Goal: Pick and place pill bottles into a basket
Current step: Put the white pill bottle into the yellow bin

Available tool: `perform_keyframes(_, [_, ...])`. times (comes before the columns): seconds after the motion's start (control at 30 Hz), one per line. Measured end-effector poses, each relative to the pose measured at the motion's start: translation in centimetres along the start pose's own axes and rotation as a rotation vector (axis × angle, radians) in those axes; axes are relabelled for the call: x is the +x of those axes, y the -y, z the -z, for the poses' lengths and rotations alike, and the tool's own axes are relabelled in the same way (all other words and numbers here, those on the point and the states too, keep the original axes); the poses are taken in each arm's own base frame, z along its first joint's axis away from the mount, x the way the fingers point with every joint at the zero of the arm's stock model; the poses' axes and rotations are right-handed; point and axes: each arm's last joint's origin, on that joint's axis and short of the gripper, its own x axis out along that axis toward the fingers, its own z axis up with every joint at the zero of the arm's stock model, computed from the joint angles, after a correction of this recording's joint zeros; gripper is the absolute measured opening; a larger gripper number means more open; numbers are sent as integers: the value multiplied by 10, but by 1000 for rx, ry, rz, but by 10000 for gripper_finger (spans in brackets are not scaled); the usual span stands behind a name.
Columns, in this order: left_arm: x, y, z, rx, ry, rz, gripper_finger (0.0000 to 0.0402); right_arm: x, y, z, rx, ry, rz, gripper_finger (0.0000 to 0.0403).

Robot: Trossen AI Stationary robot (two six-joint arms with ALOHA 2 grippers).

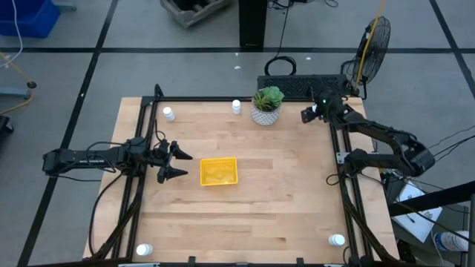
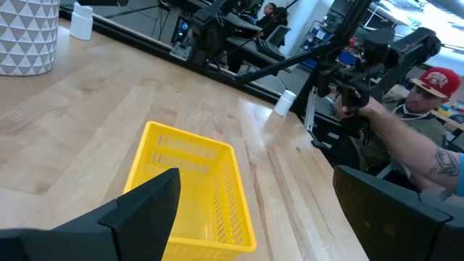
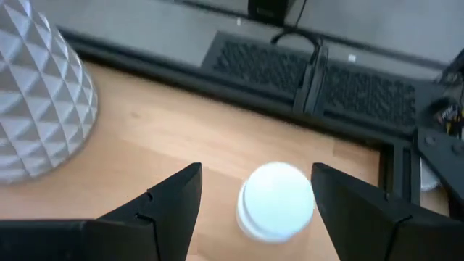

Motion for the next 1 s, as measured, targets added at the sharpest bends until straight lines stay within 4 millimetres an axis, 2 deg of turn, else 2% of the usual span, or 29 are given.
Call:
perform_keyframes(0.27, [0, 0, 0, -2, -2, 3, 365, 0, 1, -1, -14, -55, -9, 251])
perform_keyframes(1.0, [0, 0, 1, -15, -14, 6, 365, 2, 1, -1, -29, -59, 12, 251])
